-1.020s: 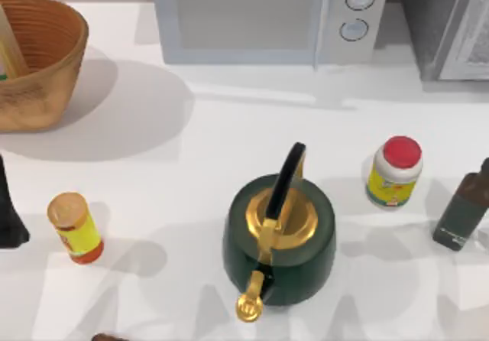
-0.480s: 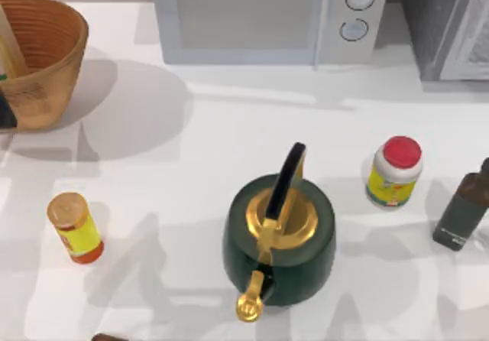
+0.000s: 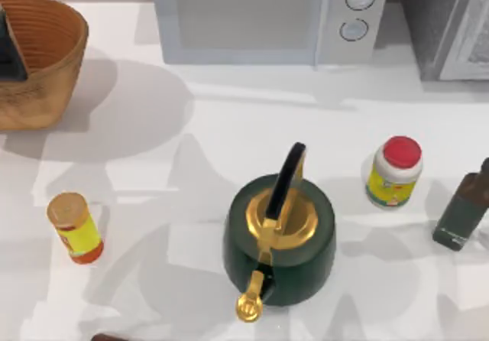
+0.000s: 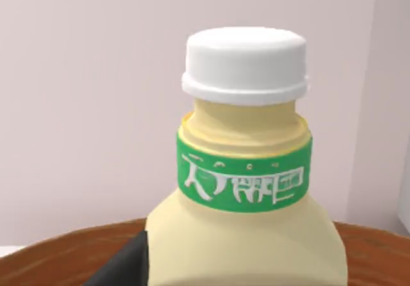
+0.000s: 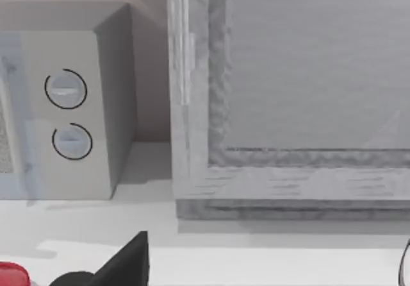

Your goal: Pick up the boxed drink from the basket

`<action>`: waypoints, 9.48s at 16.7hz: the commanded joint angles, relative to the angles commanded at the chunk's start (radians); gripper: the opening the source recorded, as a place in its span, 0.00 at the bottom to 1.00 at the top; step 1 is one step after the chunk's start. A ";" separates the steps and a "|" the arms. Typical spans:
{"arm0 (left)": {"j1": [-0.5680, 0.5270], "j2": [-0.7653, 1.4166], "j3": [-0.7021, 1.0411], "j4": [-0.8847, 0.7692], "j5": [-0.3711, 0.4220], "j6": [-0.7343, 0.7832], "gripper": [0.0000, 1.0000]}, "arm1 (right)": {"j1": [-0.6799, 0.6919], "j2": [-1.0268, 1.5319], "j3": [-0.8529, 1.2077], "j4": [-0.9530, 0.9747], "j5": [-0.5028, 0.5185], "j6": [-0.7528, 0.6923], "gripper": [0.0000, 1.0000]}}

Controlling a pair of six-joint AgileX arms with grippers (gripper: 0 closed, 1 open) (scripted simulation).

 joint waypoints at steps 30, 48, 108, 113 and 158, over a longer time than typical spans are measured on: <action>0.002 0.416 0.302 0.085 -0.001 -0.002 0.85 | 0.000 0.000 0.000 0.000 0.000 0.000 1.00; 0.002 0.416 0.302 0.085 -0.001 -0.002 0.00 | 0.000 0.000 0.000 0.000 0.000 0.000 1.00; -0.282 -1.417 -0.528 -0.897 -0.418 0.000 0.00 | 0.000 0.000 0.000 0.000 0.000 0.000 1.00; -0.476 -1.099 -0.471 -0.607 -0.817 0.024 0.00 | 0.000 0.000 0.000 0.000 0.000 0.000 1.00; -0.510 -0.157 -0.453 0.322 -1.110 0.032 0.98 | 0.000 0.000 0.000 0.000 0.000 0.000 1.00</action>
